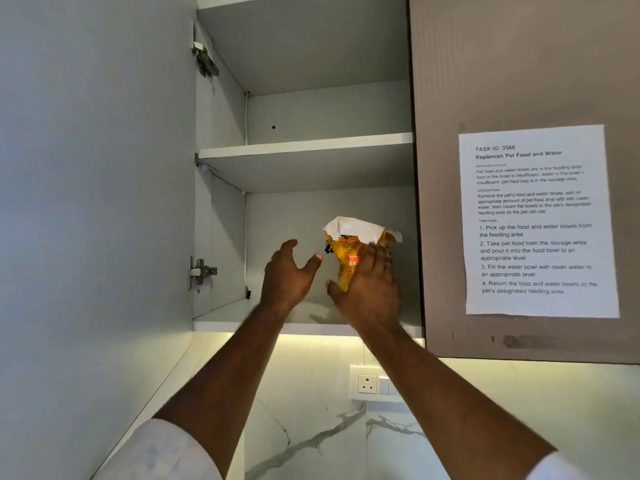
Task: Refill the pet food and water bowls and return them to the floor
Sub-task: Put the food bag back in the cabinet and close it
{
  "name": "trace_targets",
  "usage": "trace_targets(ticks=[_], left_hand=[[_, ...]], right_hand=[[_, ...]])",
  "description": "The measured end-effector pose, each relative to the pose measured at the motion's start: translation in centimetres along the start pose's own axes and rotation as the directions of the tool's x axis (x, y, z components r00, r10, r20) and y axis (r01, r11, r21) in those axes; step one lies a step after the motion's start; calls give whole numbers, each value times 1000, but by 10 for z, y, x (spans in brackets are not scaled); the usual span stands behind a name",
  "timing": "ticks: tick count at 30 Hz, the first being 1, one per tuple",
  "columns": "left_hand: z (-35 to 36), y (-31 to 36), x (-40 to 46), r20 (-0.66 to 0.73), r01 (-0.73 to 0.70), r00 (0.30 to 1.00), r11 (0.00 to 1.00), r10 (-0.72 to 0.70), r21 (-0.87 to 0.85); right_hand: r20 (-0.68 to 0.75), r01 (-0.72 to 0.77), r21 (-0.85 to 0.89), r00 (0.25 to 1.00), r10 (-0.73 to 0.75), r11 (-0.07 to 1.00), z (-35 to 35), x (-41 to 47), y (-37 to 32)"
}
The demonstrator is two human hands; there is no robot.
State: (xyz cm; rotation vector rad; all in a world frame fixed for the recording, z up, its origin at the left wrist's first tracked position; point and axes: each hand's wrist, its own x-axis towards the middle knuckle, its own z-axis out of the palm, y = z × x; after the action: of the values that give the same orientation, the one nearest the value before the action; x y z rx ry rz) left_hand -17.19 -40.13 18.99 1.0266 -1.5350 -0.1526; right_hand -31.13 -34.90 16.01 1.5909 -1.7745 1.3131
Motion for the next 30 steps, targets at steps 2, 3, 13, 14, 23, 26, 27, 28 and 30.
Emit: trace_targets(ticks=[2, 3, 13, 14, 23, 26, 27, 28, 30], left_hand=[[-16, 9, -17, -39, -15, 999, 999, 16, 34], [-24, 15, -26, -54, -21, 998, 998, 24, 54], [-97, 95, -145, -205, -101, 972, 992, 113, 70], [-107, 106, -160, -225, -117, 966, 992, 126, 55], [-218, 163, -257, -491, -496, 579, 759, 651, 421], [-261, 155, -266, -546, -388, 594, 805, 591, 449], [-275, 149, -267, -557, -350, 632, 840, 538, 414], [-285, 142, -266, -555, -318, 687, 881, 469, 351], [-301, 123, -260, -475, -254, 826, 952, 304, 169]], right_hand=[[-6, 51, 4, 999, -51, 999, -19, -11, -7], [-17, 73, 4, 997, -73, 997, -28, -15, -10], [-87, 196, 95, 978, -188, 976, -127, -77, -29], [-108, 213, 98, 973, -203, 972, -136, -83, -33], [-138, 302, 199, 950, -279, 932, -195, -125, -96], [-160, 328, 231, 941, -297, 916, -209, -141, -125], [-170, 334, 233, 939, -300, 914, -211, -145, -134], [-181, 339, 236, 936, -301, 911, -214, -149, -144], [-208, 348, 255, 931, -300, 902, -217, -157, -165]])
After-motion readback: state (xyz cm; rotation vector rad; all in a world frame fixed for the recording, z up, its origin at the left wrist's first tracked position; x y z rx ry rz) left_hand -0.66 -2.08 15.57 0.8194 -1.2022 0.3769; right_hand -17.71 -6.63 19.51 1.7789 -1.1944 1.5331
